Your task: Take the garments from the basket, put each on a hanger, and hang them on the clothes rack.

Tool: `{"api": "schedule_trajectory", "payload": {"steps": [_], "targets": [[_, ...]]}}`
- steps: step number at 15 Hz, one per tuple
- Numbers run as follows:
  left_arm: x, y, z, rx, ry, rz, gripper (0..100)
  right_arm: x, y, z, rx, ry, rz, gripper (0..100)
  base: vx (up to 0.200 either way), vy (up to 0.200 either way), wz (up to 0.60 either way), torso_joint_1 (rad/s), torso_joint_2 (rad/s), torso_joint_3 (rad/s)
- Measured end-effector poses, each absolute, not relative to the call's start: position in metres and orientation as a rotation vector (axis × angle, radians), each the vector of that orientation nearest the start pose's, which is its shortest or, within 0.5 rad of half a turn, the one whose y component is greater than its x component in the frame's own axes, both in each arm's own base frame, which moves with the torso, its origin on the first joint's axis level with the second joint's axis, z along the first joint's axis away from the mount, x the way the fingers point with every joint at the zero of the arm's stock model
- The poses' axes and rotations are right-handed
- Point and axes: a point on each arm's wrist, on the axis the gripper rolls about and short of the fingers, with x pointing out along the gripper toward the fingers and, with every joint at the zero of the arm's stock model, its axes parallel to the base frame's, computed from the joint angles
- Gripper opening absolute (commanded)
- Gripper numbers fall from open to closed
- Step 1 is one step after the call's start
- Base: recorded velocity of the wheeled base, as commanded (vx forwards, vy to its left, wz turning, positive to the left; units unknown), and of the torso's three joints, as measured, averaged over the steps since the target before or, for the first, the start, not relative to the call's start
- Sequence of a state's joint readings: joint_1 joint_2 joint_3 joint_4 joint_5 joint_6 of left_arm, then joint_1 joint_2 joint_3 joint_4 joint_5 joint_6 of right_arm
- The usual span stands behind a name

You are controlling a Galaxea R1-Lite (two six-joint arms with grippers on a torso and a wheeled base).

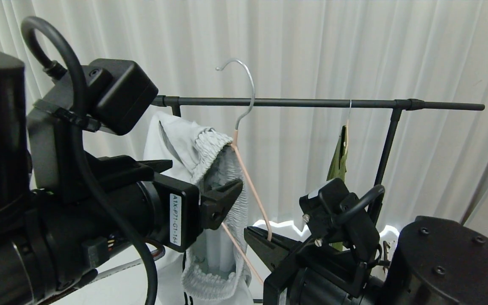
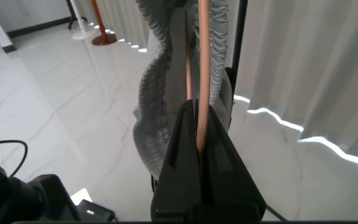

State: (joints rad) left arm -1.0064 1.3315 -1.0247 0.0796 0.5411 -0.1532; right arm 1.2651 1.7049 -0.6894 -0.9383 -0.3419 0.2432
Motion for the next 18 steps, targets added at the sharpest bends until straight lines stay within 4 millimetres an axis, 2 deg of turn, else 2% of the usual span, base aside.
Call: {"api": "schedule_trajectory", "payload": {"steps": [3, 5, 9, 13, 18], "targets": [[0.119, -0.167, 0.265, 0.164, 0.326, -0.436, 100, 0.098, 0.278, 0.18, 0.158, 0.165, 0.902, 0, 0.0, 0.0, 0.0, 0.0, 0.0, 0.0], [0.112, -0.156, 0.262, 0.284, 0.297, -0.468, 100, 0.101, 0.267, 0.176, 0.122, 0.163, 0.882, 0, 0.0, 0.0, 0.0, 0.0, 0.0, 0.0], [0.094, -0.131, 0.271, 0.424, 0.195, -0.563, 100, 0.096, 0.234, 0.165, 0.068, 0.166, 0.862, 0, 0.0, 0.0, 0.0, 0.0, 0.0, 0.0], [0.084, -0.12, 0.273, 0.456, 0.14, -0.741, 100, 0.08, 0.195, 0.157, 0.009, 0.162, 0.907, 0, 0.0, 0.0, 0.0, 0.0, 0.0, 0.0], [0.08, -0.12, 0.249, 0.576, 0.141, -0.989, 100, 0.057, 0.147, 0.142, -0.083, 0.145, 1.018, 0, 0.0, 0.0, 0.0, 0.0, 0.0, 0.0]]}}
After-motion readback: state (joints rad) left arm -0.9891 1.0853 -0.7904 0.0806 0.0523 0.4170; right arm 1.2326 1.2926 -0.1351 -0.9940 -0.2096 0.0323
